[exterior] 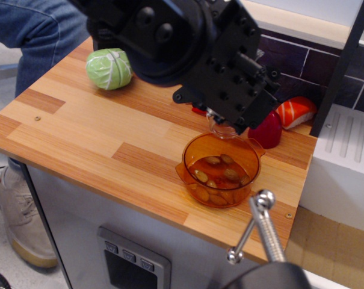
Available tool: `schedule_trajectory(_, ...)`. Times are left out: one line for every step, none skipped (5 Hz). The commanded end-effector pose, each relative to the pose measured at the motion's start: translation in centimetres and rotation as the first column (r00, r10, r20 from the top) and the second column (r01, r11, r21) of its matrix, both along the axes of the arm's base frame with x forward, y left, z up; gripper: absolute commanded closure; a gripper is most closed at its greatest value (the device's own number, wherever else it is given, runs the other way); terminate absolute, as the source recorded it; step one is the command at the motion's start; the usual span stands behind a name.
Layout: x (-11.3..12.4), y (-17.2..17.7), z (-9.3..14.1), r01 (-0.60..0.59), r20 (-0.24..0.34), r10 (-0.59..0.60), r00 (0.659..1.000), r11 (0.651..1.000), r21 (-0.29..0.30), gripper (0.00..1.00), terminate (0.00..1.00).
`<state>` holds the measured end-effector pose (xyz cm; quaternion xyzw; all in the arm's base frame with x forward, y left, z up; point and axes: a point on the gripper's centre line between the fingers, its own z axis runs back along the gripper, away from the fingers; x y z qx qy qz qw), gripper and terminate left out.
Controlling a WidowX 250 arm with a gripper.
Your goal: Pour almonds in pot
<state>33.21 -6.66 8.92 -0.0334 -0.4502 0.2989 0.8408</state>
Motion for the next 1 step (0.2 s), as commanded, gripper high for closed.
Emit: schedule_trajectory(0.15,0.35,1.91,0.022,0.05,-0.021,0.999,0.999,-0.025,1.0,1.0)
